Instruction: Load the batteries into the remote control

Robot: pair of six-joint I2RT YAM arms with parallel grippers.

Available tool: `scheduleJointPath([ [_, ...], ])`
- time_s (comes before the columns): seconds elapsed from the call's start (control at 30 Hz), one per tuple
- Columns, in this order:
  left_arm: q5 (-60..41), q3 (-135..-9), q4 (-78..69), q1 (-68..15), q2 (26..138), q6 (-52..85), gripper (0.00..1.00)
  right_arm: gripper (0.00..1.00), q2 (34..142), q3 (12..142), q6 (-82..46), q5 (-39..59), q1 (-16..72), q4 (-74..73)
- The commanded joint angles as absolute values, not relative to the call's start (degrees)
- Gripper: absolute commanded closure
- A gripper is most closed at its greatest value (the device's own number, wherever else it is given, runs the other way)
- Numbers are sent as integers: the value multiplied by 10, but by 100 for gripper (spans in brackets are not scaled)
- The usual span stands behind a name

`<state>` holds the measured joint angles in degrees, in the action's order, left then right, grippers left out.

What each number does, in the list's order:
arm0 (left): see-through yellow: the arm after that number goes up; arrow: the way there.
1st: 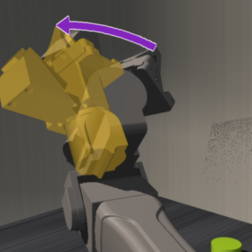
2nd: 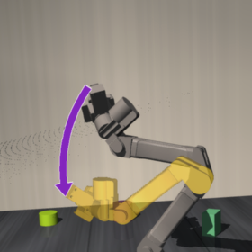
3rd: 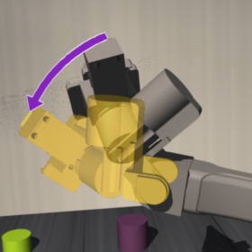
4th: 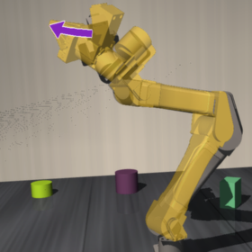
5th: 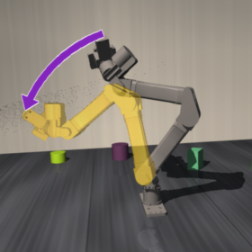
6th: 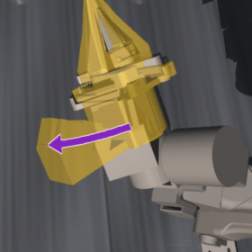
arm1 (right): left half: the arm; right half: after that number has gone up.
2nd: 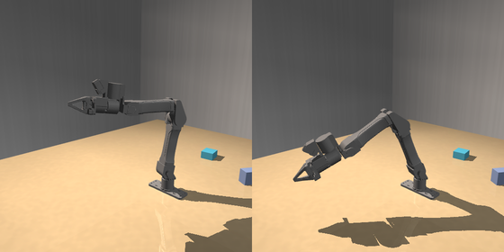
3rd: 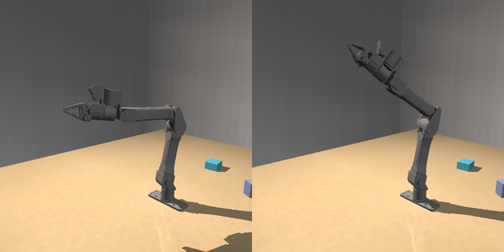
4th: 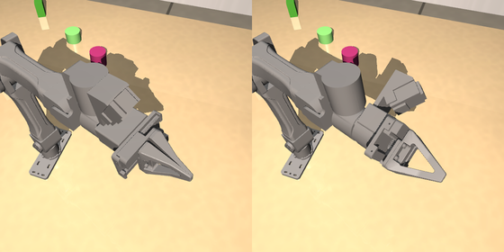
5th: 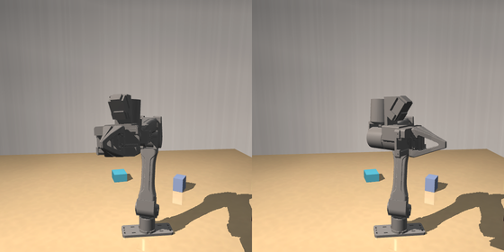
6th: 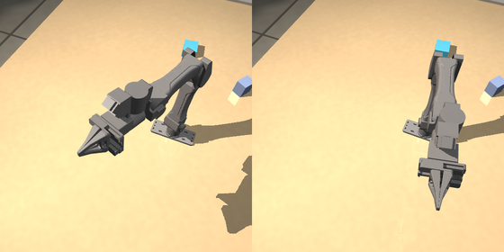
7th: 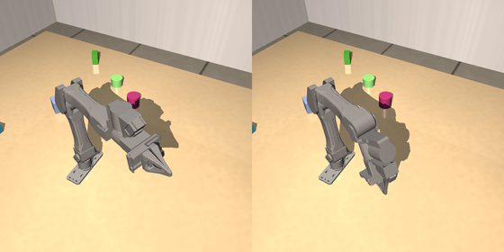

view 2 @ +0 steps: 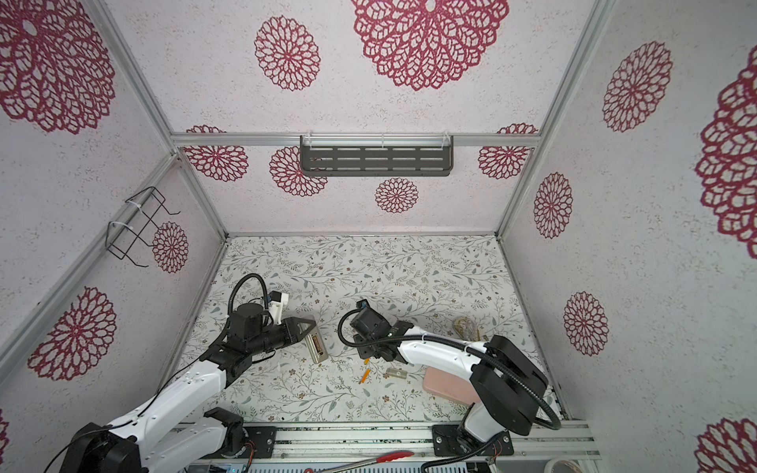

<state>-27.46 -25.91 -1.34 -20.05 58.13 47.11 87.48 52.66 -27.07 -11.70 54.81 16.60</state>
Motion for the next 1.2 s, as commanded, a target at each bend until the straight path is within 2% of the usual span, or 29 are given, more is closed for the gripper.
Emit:
scheduleJointPath([
  [0.0, -275, -245, -69, -210, 562, 483, 100, 41, 884, 522, -295, -109, 551, 142],
  [0.37, -294, -180, -209, -236, 537, 519, 100, 46, 891, 498, -306, -98, 551, 114],
  [1.17, -280, -167, -198, -252, 532, 505, 100, 57, 916, 489, -324, -101, 555, 114],
])
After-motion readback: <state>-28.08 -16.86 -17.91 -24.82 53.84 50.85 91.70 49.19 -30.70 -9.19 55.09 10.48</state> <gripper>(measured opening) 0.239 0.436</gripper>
